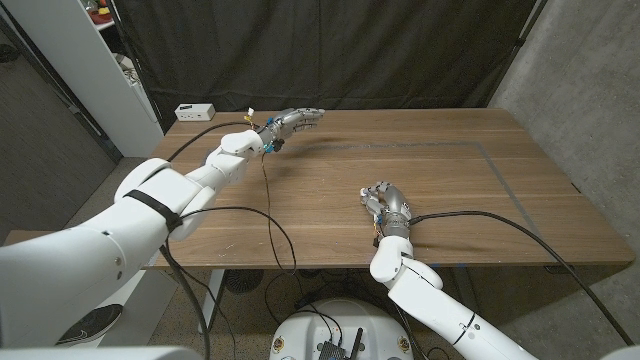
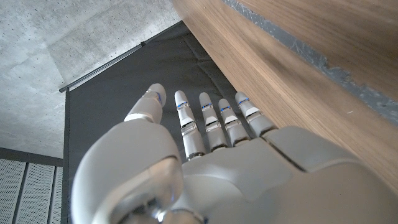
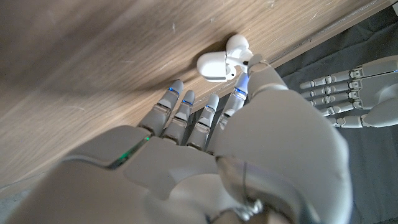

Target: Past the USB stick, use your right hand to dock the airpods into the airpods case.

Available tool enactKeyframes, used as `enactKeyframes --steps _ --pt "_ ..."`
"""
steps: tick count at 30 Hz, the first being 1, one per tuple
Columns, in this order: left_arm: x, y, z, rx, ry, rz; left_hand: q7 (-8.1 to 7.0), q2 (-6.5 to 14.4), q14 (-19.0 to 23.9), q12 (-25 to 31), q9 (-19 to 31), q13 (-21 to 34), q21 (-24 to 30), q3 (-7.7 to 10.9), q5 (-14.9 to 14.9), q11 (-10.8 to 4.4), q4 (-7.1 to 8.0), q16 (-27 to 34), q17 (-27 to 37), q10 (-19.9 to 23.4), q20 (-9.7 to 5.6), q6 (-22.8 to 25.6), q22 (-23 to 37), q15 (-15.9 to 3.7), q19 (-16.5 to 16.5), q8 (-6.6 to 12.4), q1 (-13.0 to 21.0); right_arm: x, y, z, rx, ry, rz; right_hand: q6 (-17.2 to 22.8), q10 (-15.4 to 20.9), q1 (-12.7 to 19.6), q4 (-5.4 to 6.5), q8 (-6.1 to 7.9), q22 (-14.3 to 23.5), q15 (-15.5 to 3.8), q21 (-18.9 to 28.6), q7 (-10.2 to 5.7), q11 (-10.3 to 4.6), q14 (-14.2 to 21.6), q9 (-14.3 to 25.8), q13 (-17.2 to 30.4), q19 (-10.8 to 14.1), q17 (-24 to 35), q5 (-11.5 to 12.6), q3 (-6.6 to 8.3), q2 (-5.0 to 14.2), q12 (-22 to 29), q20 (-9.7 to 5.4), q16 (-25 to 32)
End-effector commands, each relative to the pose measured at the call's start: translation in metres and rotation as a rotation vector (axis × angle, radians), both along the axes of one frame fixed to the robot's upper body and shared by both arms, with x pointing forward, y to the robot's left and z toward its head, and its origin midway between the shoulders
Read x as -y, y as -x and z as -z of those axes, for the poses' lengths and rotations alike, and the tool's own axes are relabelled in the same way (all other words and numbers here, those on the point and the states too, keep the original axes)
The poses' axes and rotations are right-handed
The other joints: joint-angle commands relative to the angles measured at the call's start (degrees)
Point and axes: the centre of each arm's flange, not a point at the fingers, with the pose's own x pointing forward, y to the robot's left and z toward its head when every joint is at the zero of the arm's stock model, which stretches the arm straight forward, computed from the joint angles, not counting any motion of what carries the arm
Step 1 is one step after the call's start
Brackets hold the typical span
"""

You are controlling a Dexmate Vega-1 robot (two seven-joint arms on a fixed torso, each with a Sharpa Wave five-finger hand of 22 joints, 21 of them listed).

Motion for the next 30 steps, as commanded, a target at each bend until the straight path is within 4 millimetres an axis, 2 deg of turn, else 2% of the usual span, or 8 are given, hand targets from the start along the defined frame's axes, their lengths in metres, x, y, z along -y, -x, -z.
enactKeyframes --steps 1,7,13,15,30 --pt "0.0049 -0.0026 -0.0018 -0.019 -0.006 -0.011 0.27 0.0 -0.1 0.1 0.1 0.1 0.2 -0.12 0.1 0.21 -0.14 -0.1 0.1 -0.1 0.23 -0.1 0.3 -2.65 0.2 0.2 0.1 0.0031 0.0012 0.004 -0.005 -0.028 0.015 -0.1 0.2 0.2 -0.24 -0.46 0.2 -8.25 0.0 -0.38 -0.04 0.5 0.1 -0.1 0.3 0.2 0.4 0.33 0.17 -0.3 0.46 -0.1" --pt "0.0053 -0.0034 -0.0021 -0.024 -0.006 -0.016 0.25 0.0 -0.1 0.1 0.1 0.1 0.2 -0.14 0.1 0.13 -0.14 -0.1 0.1 -0.1 0.27 -0.1 0.3 -2.56 0.2 0.2 0.1 0.0032 0.0005 0.0056 -0.009 -0.038 0.015 0.2 0.4 1.3 -1.05 -0.5 0.2 -8.45 0.1 0.04 0.56 0.6 0.0 -0.1 0.5 0.0 0.4 0.56 -0.1 -0.3 0.24 -0.1" --pt "0.0042 -0.0043 -0.0024 -0.031 -0.008 -0.023 0.27 0.0 -0.2 0.1 0.1 0.1 0.2 -0.15 0.1 0.25 -0.14 -0.1 0.1 -0.1 0.3 -0.1 0.3 -2.52 0.1 0.18 0.1 0.0023 0.0002 0.0068 -0.016 -0.038 0.012 0.9 0.4 1.7 -1.37 -0.29 0.2 -8.47 0.1 0.25 0.97 0.7 -0.1 -0.1 0.7 -0.2 0.5 0.66 -0.53 -0.4 0.21 -0.4" --pt "0.0039 -0.005 -0.0028 -0.036 -0.009 -0.028 0.23 0.0 -0.2 0.1 0.1 0.1 0.2 -0.15 0.1 0.24 -0.14 -0.1 0.1 -0.1 0.29 -0.1 0.3 -2.52 0.2 0.2 0.1 0.0019 0.0 0.0072 -0.019 -0.04 0.014 0.9 0.3 1.7 -1.41 -0.19 0.2 -8.48 0.1 0.37 1.36 0.7 0.1 -0.1 0.7 -0.2 0.5 0.69 -0.68 -0.5 0.21 -0.4" --pt "0.0045 -0.0103 -0.0046 -0.077 -0.008 -0.063 0.27 0.0 -0.2 0.1 0.1 0.1 0.3 -0.2 0.1 0.06 -0.1 -0.1 0.1 -0.1 0.61 -0.1 0.3 -2.21 0.2 0.19 0.0 0.0002 0.0009 0.0069 -0.003 -0.042 0.019 1.2 0.3 1.8 -1.38 0.7 0.2 -8.48 0.1 0.99 1.47 0.9 1.1 0.0 1.0 -0.3 0.7 0.84 -1.38 -0.7 0.1 -0.7"
